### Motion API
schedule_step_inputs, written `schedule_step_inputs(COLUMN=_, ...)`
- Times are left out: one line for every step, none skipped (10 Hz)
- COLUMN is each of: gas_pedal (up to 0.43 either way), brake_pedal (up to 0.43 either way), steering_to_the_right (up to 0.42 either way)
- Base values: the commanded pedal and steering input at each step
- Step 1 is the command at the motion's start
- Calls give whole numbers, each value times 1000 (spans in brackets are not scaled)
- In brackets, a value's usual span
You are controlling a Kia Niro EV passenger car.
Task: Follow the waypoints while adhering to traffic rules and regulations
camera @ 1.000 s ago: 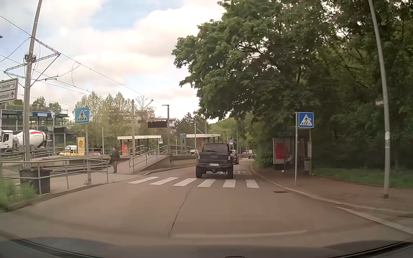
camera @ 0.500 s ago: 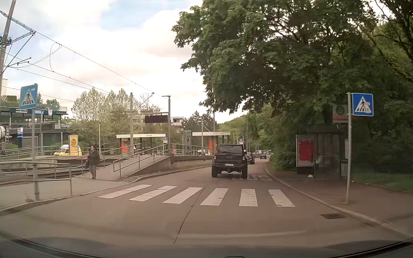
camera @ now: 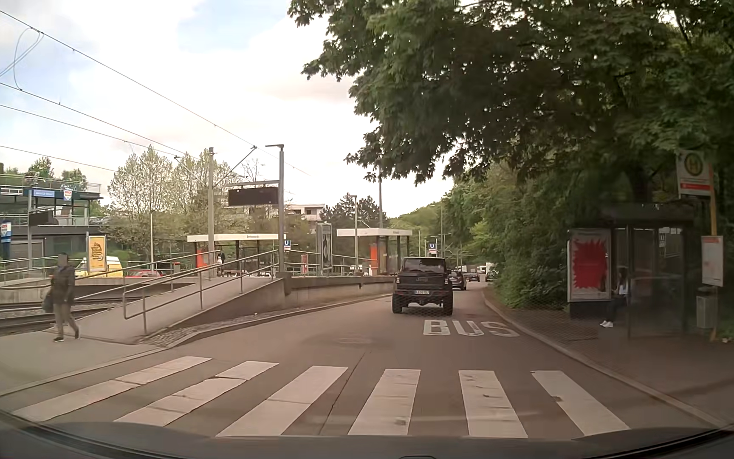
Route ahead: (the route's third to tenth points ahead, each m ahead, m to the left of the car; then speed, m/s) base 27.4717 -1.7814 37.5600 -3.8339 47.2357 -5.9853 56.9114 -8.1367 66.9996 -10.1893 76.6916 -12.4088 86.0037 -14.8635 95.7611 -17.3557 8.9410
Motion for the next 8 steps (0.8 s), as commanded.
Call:
schedule_step_inputs(gas_pedal=67, brake_pedal=0, steering_to_the_right=11)
schedule_step_inputs(gas_pedal=67, brake_pedal=0, steering_to_the_right=17)
schedule_step_inputs(gas_pedal=67, brake_pedal=0, steering_to_the_right=28)
schedule_step_inputs(gas_pedal=67, brake_pedal=0, steering_to_the_right=35)
schedule_step_inputs(gas_pedal=67, brake_pedal=0, steering_to_the_right=40)
schedule_step_inputs(gas_pedal=67, brake_pedal=0, steering_to_the_right=41)
schedule_step_inputs(gas_pedal=67, brake_pedal=0, steering_to_the_right=40)
schedule_step_inputs(gas_pedal=67, brake_pedal=0, steering_to_the_right=40)
